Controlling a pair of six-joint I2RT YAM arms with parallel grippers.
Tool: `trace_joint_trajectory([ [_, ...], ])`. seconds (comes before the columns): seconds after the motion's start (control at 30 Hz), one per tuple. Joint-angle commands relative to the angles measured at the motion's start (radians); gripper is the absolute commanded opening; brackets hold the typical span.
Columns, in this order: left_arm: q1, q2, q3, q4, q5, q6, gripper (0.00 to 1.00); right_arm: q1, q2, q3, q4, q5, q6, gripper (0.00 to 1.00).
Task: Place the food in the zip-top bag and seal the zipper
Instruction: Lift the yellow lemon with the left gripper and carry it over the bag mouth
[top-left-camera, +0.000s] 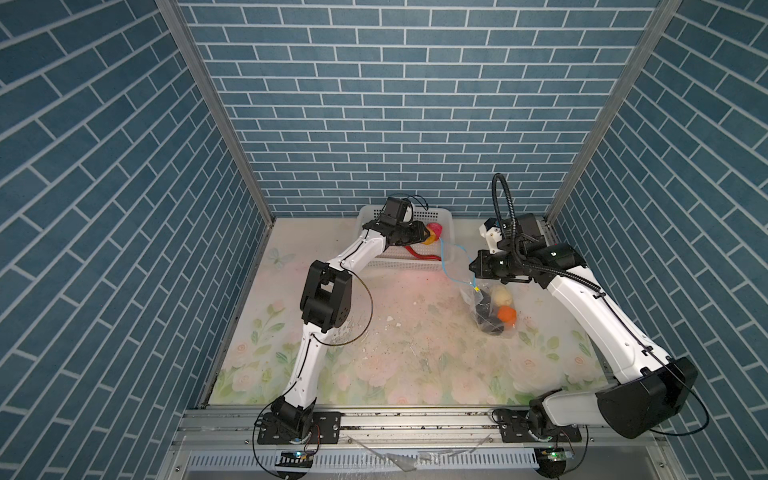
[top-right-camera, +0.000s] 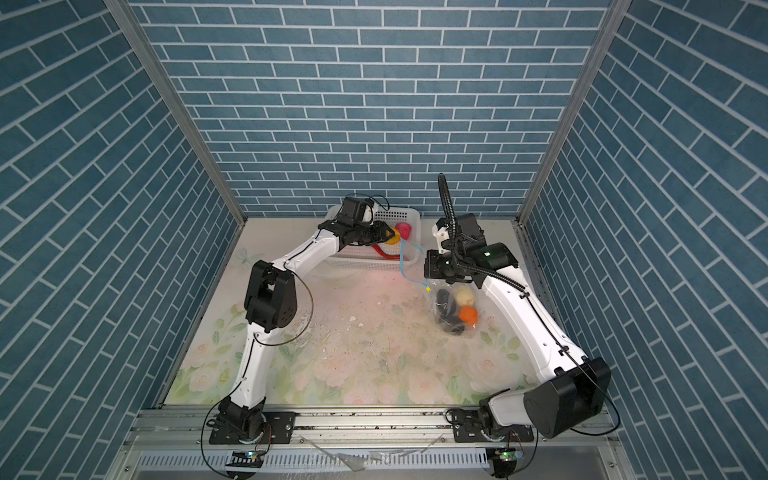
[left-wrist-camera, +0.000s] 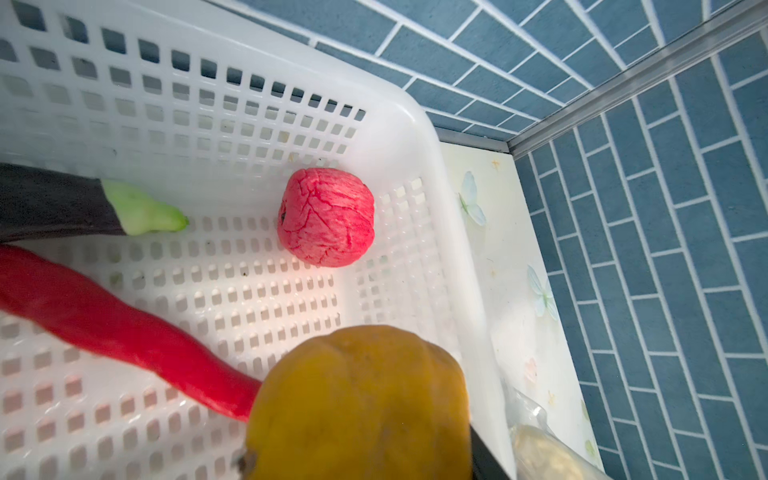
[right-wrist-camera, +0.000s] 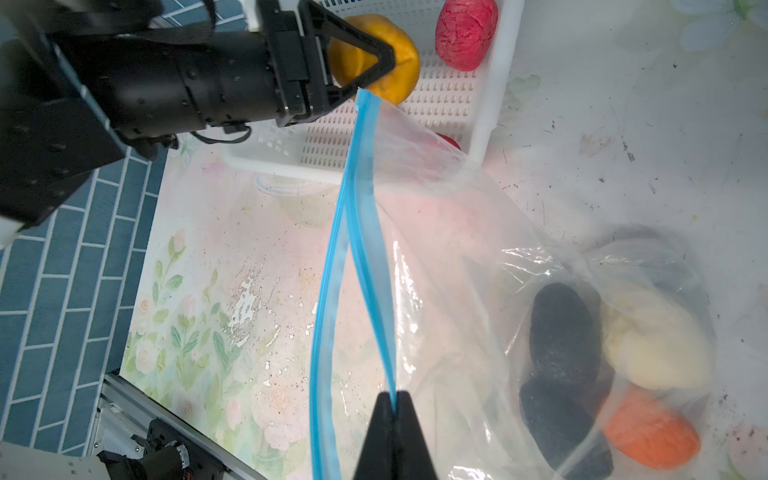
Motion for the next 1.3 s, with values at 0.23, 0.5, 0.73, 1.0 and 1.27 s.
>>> trace_joint_trajectory([
  [0.23,0.012,-0.321,-0.312,0.016,0.044,0.042,0.31,-0.007,0.022,0.037,0.015,0.011,-0.025,0.0],
  [0.5,-0.023,-0.522,-0.411,-0.08,0.133,0.095,0.31,-0.007,0.034,0.04,0.035,-0.001,-0.017,0.0],
  [0.73,-0.136,-0.588,-0.409,-0.122,0.136,0.135,0.32,-0.007,0.03,0.041,0.06,-0.023,0.005,0.0],
  [1.0,-0.204,-0.545,-0.369,-0.118,0.139,0.136,0.33,-0.006,0.003,0.017,0.085,-0.057,0.016,0.0],
  [1.27,-0.223,-0.469,-0.328,-0.097,0.131,0.106,0.34,-0.004,-0.04,-0.009,0.102,-0.09,0.019,0.0],
])
